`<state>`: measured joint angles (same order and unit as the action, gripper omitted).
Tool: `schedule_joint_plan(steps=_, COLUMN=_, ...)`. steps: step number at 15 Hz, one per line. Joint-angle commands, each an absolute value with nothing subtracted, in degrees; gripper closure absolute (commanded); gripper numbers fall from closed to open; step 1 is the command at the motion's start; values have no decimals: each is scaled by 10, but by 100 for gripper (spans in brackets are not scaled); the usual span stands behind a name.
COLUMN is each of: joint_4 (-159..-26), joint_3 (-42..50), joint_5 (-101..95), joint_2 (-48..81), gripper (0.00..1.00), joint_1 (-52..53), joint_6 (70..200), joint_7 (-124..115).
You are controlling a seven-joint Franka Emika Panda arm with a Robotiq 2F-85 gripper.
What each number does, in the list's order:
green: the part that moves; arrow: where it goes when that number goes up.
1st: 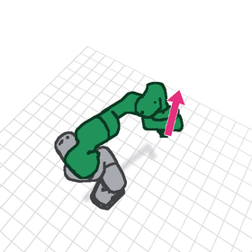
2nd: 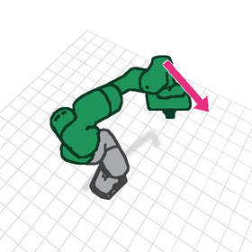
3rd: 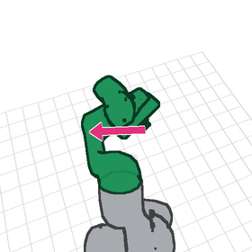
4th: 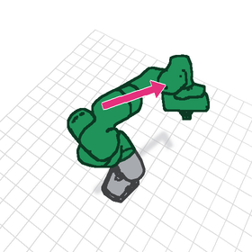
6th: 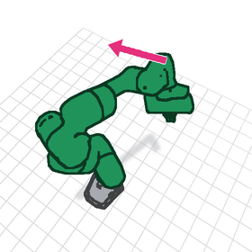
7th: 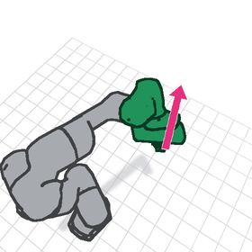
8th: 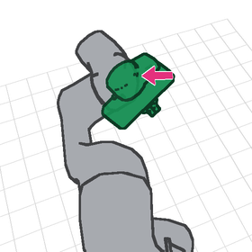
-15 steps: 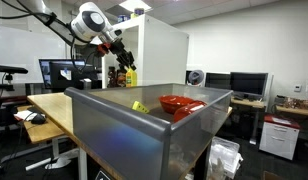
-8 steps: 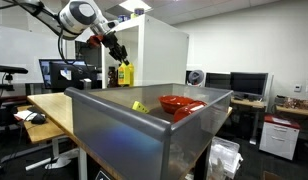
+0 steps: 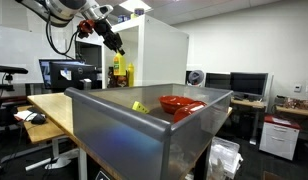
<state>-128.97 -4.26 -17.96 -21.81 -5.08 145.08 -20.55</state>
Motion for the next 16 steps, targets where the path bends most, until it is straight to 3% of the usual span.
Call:
schedule_joint_plan(steps=1, joint_4=-1294, joint_3=-35, joint_5=-140, joint_2=-272, gripper=92, joint_1=-45, joint_6=1428, joint_7=-176)
schedule_joint_plan(steps=16, joint_4=-1254, joint_3=-49, joint_5=-114, joint_2=-345, gripper=92, joint_1=-60, joint_6=1441, joint_7=-193)
